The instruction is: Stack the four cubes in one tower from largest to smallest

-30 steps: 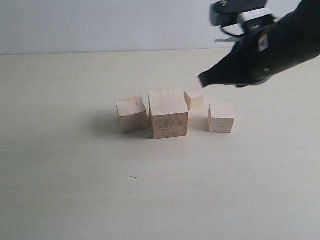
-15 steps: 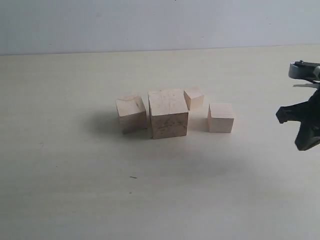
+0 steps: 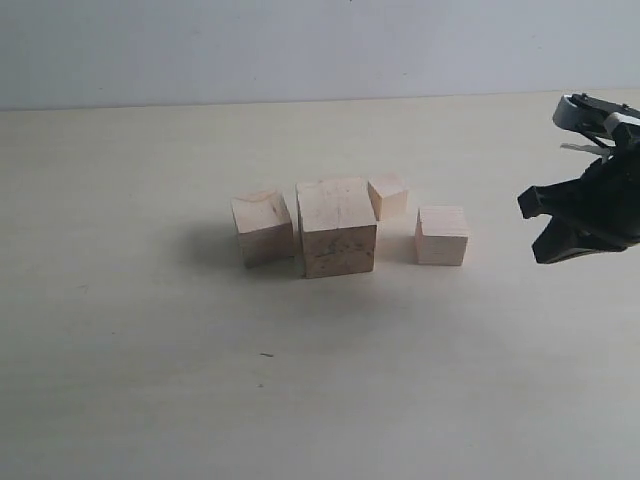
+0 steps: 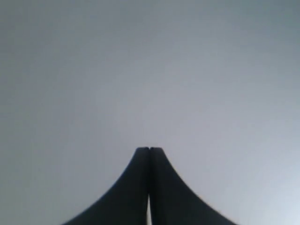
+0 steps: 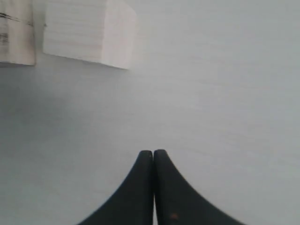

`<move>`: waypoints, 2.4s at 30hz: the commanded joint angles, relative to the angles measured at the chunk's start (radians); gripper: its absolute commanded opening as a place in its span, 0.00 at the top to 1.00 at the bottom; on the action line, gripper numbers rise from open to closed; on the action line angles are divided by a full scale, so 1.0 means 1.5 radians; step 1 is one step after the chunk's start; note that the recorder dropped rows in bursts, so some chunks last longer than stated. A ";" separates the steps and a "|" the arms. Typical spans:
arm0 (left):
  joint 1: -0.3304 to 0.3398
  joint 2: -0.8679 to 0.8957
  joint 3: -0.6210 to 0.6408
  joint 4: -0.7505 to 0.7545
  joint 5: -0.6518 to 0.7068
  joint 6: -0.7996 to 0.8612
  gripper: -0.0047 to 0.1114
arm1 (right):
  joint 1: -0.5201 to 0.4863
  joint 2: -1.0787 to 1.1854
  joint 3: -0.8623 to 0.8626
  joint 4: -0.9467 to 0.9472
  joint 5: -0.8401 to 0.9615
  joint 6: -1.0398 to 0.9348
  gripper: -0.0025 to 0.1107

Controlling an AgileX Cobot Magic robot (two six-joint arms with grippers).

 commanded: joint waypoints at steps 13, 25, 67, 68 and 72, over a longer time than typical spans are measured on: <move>-0.365 0.923 -0.533 0.339 0.701 0.573 0.96 | -0.003 0.000 0.004 0.075 0.060 -0.110 0.98; -0.414 0.942 -0.533 0.308 0.649 0.825 0.45 | -0.003 0.000 0.004 0.071 0.070 -0.110 0.98; -0.290 1.199 -0.818 -0.208 0.897 1.416 0.06 | -0.003 0.000 0.004 0.081 0.102 -0.088 0.98; -0.290 1.200 -0.818 -0.208 0.888 1.416 0.06 | -0.003 0.000 0.004 0.081 0.102 -0.088 0.98; -0.290 1.212 -0.818 -0.209 0.877 1.418 0.06 | -0.003 0.000 0.004 0.081 0.102 -0.088 0.98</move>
